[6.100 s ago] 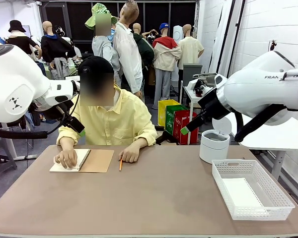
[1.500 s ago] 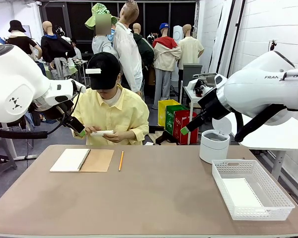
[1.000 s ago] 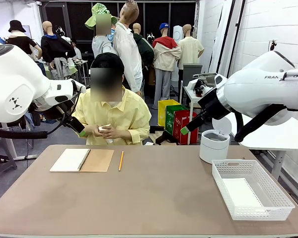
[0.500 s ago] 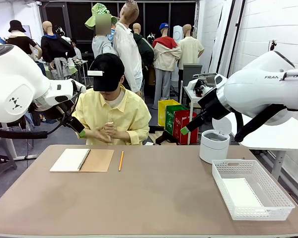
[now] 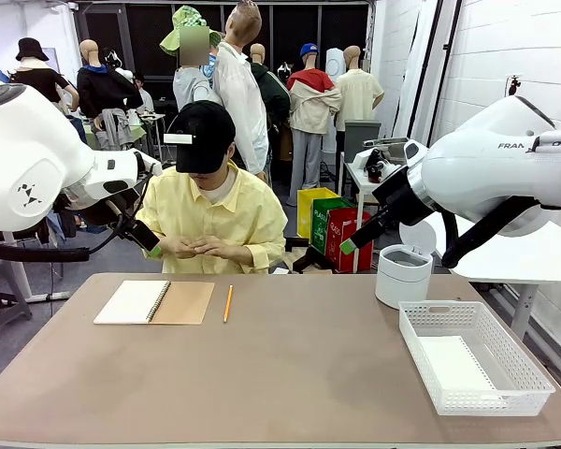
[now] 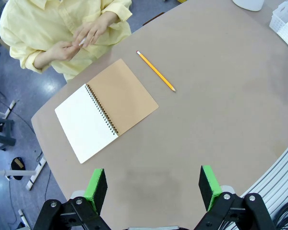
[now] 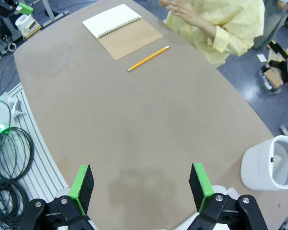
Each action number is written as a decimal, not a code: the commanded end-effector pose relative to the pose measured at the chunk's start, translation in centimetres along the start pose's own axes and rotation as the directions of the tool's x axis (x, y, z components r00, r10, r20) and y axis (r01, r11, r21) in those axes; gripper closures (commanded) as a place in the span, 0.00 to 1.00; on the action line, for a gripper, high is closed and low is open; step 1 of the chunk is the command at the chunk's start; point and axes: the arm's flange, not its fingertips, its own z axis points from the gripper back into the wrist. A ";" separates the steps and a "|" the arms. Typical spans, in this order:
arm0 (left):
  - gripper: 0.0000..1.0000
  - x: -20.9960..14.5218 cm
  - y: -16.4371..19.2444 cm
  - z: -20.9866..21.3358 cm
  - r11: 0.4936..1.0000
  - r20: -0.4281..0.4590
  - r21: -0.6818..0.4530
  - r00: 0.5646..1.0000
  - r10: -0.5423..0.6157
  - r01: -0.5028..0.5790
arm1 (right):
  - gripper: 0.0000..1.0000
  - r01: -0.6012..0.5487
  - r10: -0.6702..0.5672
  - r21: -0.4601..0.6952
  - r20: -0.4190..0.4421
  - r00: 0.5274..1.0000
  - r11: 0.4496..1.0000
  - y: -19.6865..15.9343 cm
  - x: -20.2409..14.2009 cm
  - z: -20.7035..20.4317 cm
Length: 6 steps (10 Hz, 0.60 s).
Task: Sort the paper based on its condition.
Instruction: If a person hands you a paper, place it in the Organizing basket , and if it's crumpled, put it in the Trash can.
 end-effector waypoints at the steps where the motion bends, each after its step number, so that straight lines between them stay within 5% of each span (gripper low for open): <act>1: 0.00 0.0 0.1 0.1 1.000 0.001 0.001 1.000 0.000 0.000 | 0.00 0.001 -0.001 0.000 -0.002 1.000 1.000 0.0 0.0 -0.1; 6: 0.00 0.0 0.1 0.1 1.000 0.001 0.001 1.000 0.000 0.000 | 0.00 0.001 -0.001 0.000 -0.002 1.000 1.000 0.0 0.0 -0.1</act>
